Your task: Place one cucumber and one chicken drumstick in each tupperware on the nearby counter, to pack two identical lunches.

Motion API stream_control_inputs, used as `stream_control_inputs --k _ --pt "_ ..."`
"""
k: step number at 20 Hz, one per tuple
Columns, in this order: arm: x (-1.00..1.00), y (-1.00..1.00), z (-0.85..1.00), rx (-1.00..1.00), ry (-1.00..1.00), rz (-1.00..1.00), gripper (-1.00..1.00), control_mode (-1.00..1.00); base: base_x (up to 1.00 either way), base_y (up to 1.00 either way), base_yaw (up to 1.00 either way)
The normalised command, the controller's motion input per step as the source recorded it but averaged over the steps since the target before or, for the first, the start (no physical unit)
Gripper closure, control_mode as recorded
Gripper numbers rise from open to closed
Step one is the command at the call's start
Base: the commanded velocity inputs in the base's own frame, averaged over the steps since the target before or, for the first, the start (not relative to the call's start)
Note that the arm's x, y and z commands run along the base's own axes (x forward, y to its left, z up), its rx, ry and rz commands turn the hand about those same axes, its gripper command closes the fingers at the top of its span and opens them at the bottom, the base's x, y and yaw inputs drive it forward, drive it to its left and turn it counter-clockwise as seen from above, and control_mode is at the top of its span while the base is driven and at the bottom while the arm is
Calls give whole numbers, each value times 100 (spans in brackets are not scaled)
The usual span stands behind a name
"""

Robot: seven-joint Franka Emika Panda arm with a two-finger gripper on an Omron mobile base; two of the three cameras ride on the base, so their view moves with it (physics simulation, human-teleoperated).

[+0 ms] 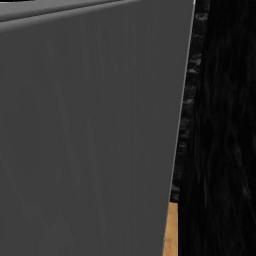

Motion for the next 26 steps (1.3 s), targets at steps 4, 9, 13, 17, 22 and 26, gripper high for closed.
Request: stream_control_inputs --k 4,9,13,17,22,26 --pt "38 0 0 0 -1 0 -100 -100 0 0 0" --pt "27 -3 0 0 -3 0 -100 -100 0 0 0" --pt "38 -3 0 0 -3 0 -100 -100 0 0 0" --pt "42 -2 0 0 0 2 -100 -100 0 0 0" --pt "56 -2 0 0 0 2 -100 -100 0 0 0" --pt "36 0 0 0 0 2 -100 -100 0 0 0"
